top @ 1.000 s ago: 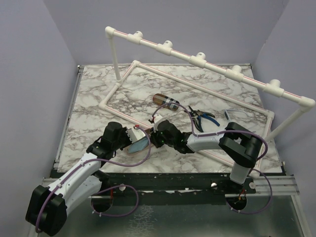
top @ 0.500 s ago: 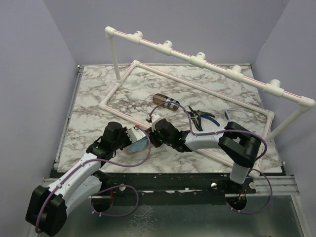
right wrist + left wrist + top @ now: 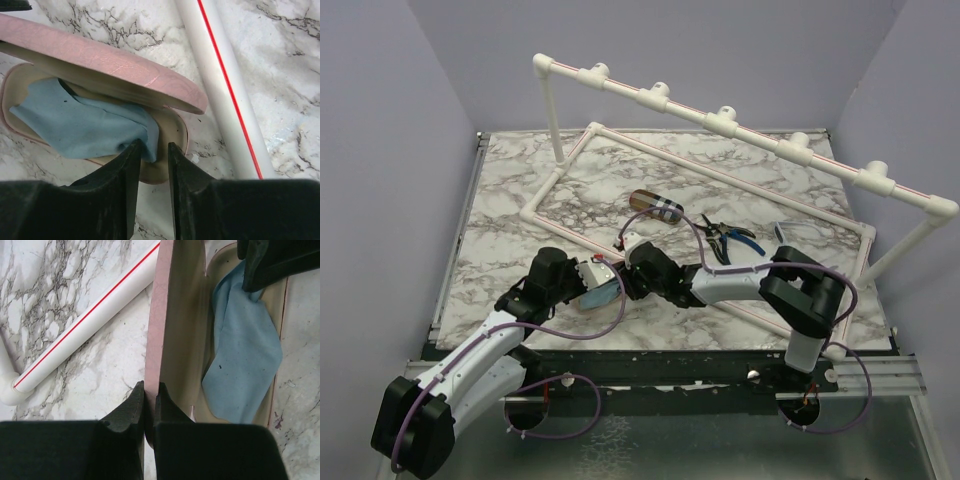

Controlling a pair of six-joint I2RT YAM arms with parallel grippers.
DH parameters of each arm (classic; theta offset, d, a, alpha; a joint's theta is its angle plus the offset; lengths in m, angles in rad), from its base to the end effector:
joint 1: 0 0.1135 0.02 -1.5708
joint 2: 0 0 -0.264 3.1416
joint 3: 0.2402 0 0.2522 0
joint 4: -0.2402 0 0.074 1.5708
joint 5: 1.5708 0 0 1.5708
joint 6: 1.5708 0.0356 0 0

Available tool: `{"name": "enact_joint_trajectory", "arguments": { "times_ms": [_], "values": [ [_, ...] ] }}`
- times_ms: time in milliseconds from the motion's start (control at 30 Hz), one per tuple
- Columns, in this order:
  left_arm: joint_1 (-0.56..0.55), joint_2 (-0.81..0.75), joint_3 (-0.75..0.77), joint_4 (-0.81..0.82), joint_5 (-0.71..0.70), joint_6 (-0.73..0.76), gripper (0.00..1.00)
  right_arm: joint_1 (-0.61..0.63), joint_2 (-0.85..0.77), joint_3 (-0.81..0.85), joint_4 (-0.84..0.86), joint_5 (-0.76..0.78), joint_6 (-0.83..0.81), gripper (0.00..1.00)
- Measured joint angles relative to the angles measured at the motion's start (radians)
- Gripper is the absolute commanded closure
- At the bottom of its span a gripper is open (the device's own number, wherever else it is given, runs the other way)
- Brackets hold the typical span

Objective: Organize the sunglasses
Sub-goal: Adjust the glasses cleaning cloth in the sunglasses case.

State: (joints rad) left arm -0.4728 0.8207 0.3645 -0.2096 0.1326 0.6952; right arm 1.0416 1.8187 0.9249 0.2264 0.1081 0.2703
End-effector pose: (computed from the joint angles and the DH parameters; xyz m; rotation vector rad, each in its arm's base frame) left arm 0.1513 -0.0827 0.1851 1.2889 1.8196 -0.0268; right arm 0.1906 0.3182 0.1484 -0.8090 2.1533 0.5818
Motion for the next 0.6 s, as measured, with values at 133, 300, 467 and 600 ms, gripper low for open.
{"name": "enact_joint_trajectory", "arguments": {
  "times_ms": [133, 300, 467, 600],
  "values": [
    [0.0, 0.0, -0.004, 0.003, 0.0, 0.003, 1.0, -0.001, -0.048, 0.0, -0.023, 0.0, -0.035, 0.64],
    [0.0, -0.005, -0.008, 0.007, -0.002, 0.005, 1.0, -0.001, -0.14, -0.006, -0.014, -0.001, -0.082, 0.71],
    [0.0, -0.006, -0.013, 0.013, -0.002, 0.005, 1.0, 0.002, -0.158, -0.077, 0.097, -0.073, -0.089, 0.9],
    [0.0, -0.006, -0.014, 0.016, -0.002, 0.006, 1.0, 0.004, -0.124, -0.132, 0.221, -0.17, -0.074, 0.95]
  ]
}}
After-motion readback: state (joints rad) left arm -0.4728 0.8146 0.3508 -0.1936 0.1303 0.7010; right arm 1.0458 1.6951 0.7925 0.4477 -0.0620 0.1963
